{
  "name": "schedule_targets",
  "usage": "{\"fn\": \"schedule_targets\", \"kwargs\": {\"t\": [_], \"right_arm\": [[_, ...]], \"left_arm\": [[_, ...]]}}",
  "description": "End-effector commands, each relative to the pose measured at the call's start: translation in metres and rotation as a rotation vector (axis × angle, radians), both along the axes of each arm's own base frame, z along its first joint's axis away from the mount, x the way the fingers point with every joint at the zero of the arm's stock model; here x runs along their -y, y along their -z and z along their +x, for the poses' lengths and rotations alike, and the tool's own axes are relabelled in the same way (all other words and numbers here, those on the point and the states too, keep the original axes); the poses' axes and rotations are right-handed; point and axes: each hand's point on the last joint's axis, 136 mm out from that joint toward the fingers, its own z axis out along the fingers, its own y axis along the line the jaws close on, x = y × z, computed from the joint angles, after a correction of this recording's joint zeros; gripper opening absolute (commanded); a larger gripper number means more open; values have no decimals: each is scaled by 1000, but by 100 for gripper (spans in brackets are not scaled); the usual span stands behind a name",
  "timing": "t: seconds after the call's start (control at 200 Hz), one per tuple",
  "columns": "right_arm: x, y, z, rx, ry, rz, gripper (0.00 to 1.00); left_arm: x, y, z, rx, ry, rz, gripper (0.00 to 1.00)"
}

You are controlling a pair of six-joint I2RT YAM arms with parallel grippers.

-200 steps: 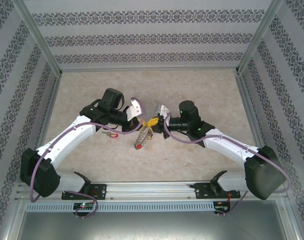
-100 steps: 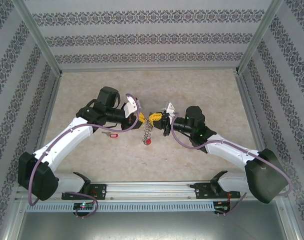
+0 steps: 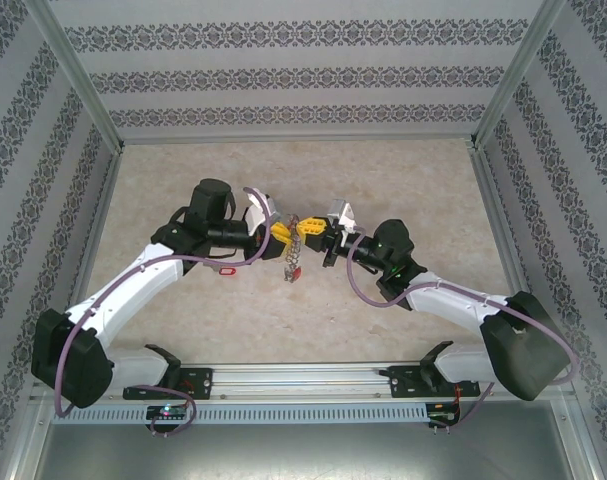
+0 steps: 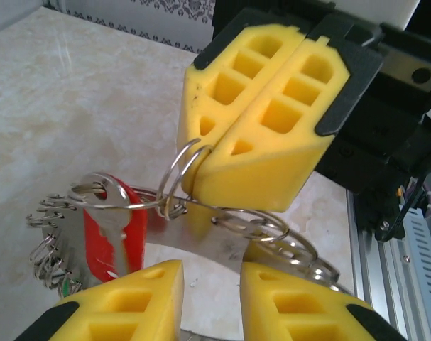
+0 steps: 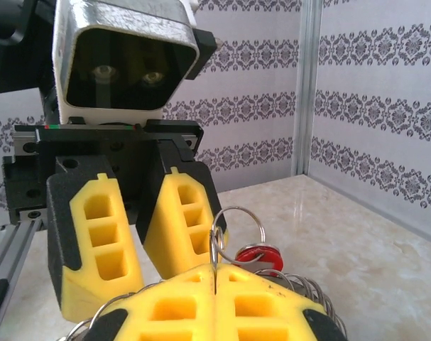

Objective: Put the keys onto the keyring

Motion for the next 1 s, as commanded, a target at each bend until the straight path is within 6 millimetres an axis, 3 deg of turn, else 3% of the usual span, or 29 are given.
{"fn": "schedule_targets", "kwargs": {"t": [0.0,0.06,0.215,0.265,0.36,0.505,0.704,0.804,0.949,0.999], "right_arm": [[2,-30,-4,91,11,96,0],[2,-30,-5,98,10,86,0],[-1,-28,-10,102,-39,55,0],[-3,-26,-12,102,-55,46,0],[-4,-23,-13,114,-63,24,0],[-4,-22,-12,125,-45,13,0],[-1,-17,3,127,40,-14,0],[0,-12,8,129,69,-43,0],[-2,-8,9,127,72,-66,0],[-3,-7,9,126,71,-70,0]], "left_arm": [[-8,-32,0,78,-63,-85,28],[-19,-45,0,137,-118,-90,29],[-48,-75,13,299,-301,-86,51],[-53,-77,25,282,-369,-80,56],[-57,-82,55,131,-497,-98,55],[-38,-66,76,-246,-547,-157,52],[-11,-16,65,-768,-520,-115,49],[-7,-12,56,-872,-504,-118,47],[-9,-8,53,-910,-522,-100,36],[-8,-7,52,-922,-515,-93,28]]}}
